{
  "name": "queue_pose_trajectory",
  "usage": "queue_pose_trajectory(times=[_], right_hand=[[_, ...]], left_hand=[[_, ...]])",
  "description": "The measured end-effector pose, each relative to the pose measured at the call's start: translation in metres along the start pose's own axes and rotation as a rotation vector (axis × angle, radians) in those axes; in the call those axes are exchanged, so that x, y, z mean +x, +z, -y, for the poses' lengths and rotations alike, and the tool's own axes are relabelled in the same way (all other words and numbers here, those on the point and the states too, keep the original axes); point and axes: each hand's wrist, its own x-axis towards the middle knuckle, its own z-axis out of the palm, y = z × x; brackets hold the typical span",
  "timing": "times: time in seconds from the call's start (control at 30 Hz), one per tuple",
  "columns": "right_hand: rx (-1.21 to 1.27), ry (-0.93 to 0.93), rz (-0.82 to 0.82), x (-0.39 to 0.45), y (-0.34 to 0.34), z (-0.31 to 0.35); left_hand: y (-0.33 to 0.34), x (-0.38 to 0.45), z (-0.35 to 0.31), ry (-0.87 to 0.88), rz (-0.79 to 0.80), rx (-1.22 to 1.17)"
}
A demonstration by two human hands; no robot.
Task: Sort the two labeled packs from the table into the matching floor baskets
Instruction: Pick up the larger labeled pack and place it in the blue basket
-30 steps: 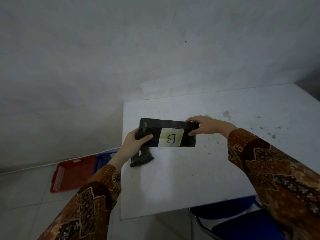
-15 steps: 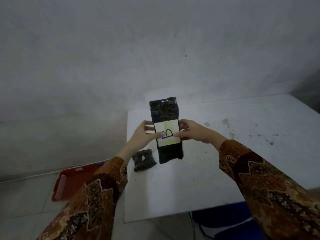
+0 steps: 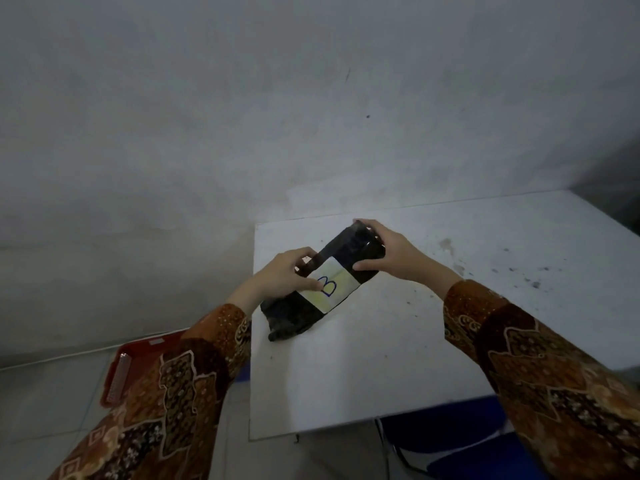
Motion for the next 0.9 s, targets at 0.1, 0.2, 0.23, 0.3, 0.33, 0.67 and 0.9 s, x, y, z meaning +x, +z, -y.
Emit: queue_pose_trajectory(times=[0.1, 0.2, 0.23, 0.3, 0.33, 0.67, 0.9], right_hand=[[-0.020, 0.006, 0.024, -0.001, 0.003, -0.001], [0.067, 0.052, -0.015, -0.006, 0.001, -0.002], [0.114, 0.073, -0.031, -0.008, 0.000, -0.003], [0.199, 0.106, -0.060, -0.013, 0.001, -0.008], [0.232, 0.120, -0.076, -0.016, 0.002, -0.011], [0.502, 0.224, -0.132, -0.026, 0.034, -0.017], [0.408, 0.271, -0.326, -0.008, 0.104, 0.004]], left_hand=[[0.002, -0.001, -0.003, -0.014, 0.010, 0.050], [0.003, -0.007, 0.001, -0.027, -0.119, -0.017], [0.004, -0.011, 0.005, -0.020, -0.218, -0.085], [0.008, -0.020, 0.016, 0.016, -0.466, -0.260], [0.012, -0.025, 0.022, 0.026, -0.571, -0.348], [0.051, -0.057, 0.050, -0.043, -0.566, -0.855], [0.036, -0.085, 0.071, -0.067, -0.776, -0.940]])
